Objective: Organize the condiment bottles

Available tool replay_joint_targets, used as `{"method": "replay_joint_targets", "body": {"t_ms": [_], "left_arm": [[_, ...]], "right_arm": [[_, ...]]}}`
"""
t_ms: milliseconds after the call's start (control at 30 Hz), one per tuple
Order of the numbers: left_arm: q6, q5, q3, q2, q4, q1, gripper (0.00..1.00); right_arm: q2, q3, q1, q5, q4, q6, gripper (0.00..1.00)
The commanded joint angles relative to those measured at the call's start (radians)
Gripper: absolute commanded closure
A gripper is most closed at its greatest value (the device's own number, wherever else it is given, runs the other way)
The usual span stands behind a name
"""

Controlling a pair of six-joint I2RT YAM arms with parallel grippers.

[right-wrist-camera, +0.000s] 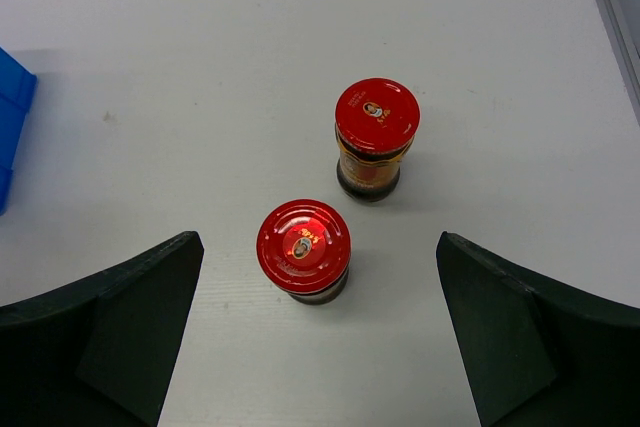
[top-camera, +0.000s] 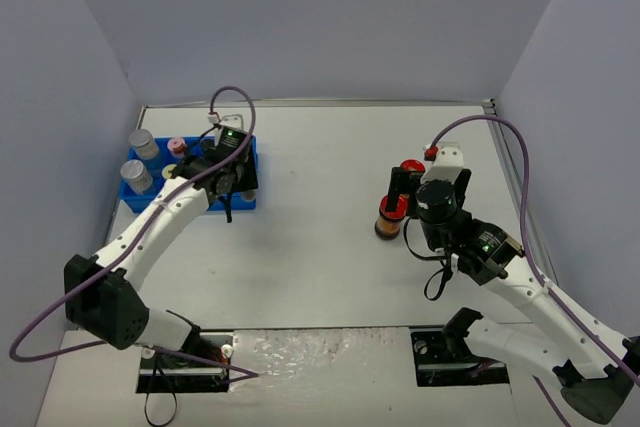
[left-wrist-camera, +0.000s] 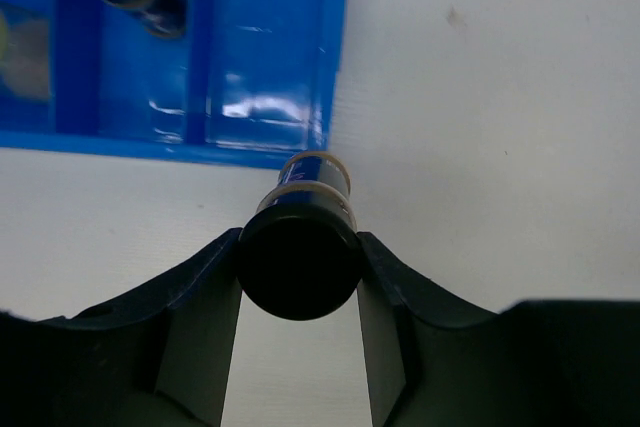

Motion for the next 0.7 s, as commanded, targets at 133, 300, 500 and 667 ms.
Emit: {"method": "replay_joint_targets", "body": {"t_ms": [133, 300, 500, 667], "left_arm": [[0.13, 0.08, 0.153, 0.014, -0.012, 0.243, 0.84], [0.16, 0.1, 0.192, 0.084, 0.005, 0.308, 0.84], [0.182, 0.122, 0.229, 0.155, 0.021, 0.358, 0.84], [0.184, 0.123, 0.234, 0.192, 0.019, 0.366, 0.84]], "right_arm": [[0.002, -0.002, -0.007, 0.034, 0.073, -0.001, 0.0], [-0.012, -0.004, -0.008, 0.028, 0.074, -0.004, 0.0], [-0.02, -0.009, -0.01, 0.026, 0.073, -0.009, 0.0], [-0.02, -0.013, -0.012, 0.02, 0.073, -0.003, 0.0]]}}
